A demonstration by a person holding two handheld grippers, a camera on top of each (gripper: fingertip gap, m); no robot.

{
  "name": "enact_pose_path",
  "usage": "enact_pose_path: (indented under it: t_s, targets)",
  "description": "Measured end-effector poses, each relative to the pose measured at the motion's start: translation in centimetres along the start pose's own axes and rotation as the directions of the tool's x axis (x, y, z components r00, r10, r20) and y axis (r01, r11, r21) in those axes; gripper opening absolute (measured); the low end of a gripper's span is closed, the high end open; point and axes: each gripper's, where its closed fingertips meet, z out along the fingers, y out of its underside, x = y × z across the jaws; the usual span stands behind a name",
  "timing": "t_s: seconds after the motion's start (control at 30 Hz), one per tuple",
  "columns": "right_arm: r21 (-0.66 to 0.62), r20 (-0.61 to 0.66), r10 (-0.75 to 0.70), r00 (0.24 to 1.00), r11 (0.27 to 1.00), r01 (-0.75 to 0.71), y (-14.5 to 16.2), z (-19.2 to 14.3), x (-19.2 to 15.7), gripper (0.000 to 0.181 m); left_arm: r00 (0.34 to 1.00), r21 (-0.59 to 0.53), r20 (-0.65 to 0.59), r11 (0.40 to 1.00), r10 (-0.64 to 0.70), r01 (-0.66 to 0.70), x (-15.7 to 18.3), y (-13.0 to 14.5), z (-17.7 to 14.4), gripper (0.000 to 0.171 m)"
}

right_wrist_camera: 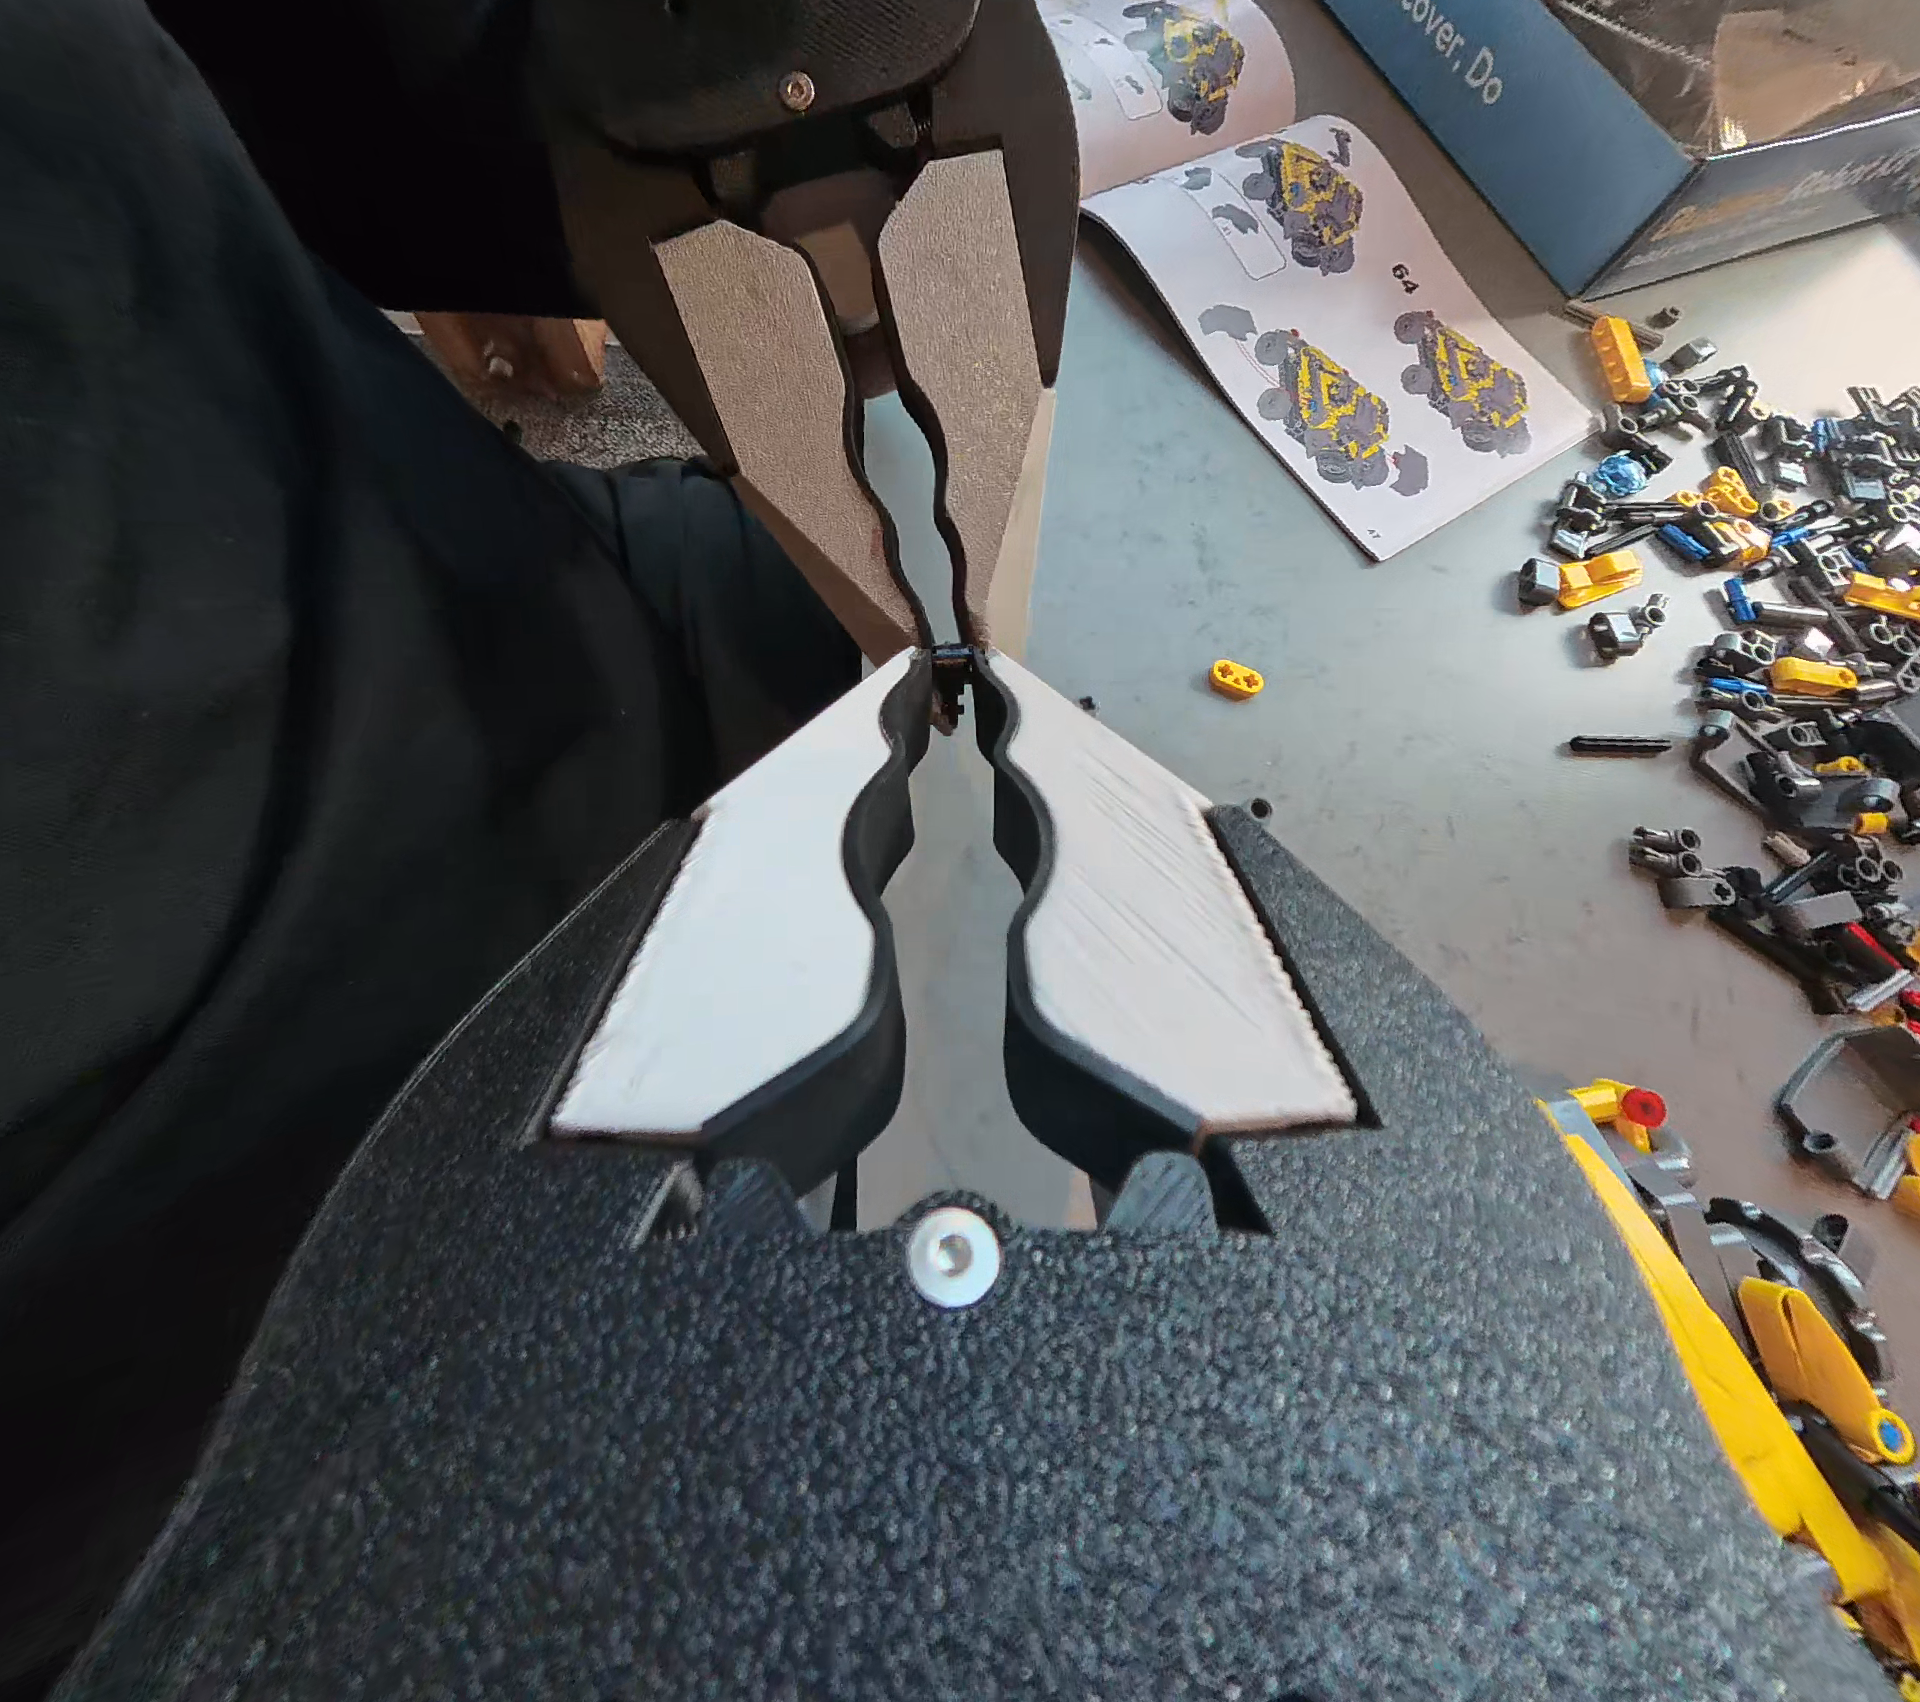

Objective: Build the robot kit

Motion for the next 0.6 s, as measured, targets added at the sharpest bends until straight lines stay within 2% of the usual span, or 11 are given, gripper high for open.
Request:
enact_pose_path:
  t_s: [0.17,0.3,0.4,0.47,0.6]
  targets:
    - [0.005,-0.050,0.033,0.998,0.999,-0.033,0.0,0.0,0.9,0.008,0.993,-0.008,0.108,0.999,0.047,-0.046,-1.2,0.0,-0.1,0.001]
    - [0.044,-0.134,0.194,0.972,0.981,-0.190,0.3,-0.5,2.9,0.005,0.934,-0.100,0.332,0.989,0.136,-0.108,-4.3,1.1,-0.7,0.001]
    - [0.099,-0.148,0.395,0.907,0.918,-0.384,0.7,-0.6,3.9,0.012,0.855,-0.185,0.459,0.967,0.242,-0.175,-5.8,1.6,-1.2,0.001]
    - [0.172,-0.104,0.507,0.856,0.856,-0.487,0.1,-0.5,4.0,0.020,0.814,-0.210,0.503,0.954,0.292,-0.212,-6.2,1.4,-1.4,0.001]
    - [0.288,-0.003,0.657,0.754,0.722,-0.629,-1.3,0.0,3.9,0.025,0.741,-0.230,0.572,0.936,0.352,-0.267,-6.5,0.4,-1.9,0.001]
